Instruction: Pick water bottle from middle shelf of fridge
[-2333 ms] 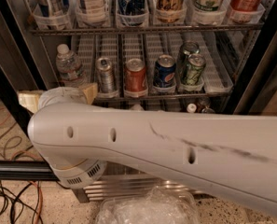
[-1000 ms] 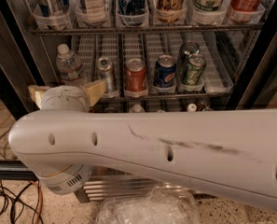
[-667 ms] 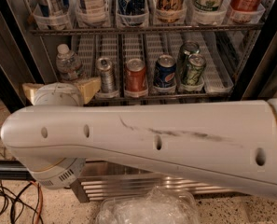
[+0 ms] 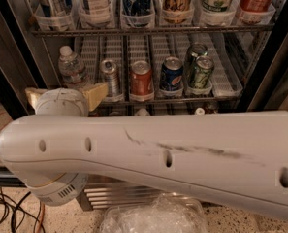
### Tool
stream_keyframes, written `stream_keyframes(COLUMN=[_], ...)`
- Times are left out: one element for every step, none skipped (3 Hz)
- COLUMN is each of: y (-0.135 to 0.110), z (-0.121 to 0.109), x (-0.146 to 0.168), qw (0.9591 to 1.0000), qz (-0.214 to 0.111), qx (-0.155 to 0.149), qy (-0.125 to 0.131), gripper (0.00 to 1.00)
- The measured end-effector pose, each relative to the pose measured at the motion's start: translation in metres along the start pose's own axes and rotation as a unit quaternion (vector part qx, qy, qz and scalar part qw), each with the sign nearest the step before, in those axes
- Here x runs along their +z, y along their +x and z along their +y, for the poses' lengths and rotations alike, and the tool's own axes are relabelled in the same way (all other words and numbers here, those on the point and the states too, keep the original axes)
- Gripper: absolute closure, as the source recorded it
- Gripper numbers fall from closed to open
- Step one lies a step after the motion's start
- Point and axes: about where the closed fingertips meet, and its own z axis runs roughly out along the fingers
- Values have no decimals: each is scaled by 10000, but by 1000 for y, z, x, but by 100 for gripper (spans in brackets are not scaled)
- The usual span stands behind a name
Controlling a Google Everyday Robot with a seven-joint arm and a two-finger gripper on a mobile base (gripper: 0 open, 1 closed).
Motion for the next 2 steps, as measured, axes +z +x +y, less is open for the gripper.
stream_keyframes(y=[6,10], z=[9,11], x=[5,8], qw=[10000,10000], qz=[3,-23], qx=[38,78], qy=[-81,-57], gripper=[2,9])
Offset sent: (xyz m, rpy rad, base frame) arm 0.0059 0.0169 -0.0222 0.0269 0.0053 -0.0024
